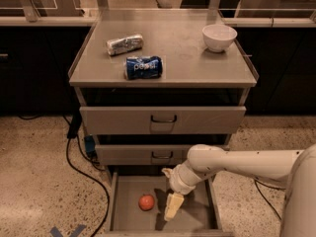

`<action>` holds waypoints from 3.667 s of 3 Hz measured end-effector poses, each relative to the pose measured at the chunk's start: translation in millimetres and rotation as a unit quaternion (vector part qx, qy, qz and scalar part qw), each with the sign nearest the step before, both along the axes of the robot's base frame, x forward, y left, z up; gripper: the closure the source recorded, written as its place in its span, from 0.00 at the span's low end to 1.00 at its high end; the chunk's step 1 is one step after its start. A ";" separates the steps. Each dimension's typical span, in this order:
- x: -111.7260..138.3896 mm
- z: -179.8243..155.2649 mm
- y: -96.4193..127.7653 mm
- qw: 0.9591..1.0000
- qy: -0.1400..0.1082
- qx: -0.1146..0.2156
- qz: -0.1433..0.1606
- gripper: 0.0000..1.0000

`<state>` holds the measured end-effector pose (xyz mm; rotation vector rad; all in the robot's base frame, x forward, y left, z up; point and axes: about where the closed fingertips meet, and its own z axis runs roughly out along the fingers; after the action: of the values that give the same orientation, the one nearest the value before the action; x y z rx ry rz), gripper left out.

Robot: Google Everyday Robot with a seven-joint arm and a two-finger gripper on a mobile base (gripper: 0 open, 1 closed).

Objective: Pick apple from bottom drawer and place on counter

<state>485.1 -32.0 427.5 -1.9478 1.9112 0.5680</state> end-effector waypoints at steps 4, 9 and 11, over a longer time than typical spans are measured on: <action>1.5 -56.4 54.4 1.000 -0.006 0.012 0.023 0.00; 6.2 -146.5 74.6 1.000 0.000 0.012 -0.012 0.00; 13.5 -203.9 78.7 1.000 0.007 0.002 -0.004 0.00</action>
Offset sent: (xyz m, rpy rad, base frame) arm -0.0045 0.0266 -0.0250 0.0086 0.0028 0.0304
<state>498.6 46.7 223.7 -1.9385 1.9245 0.5833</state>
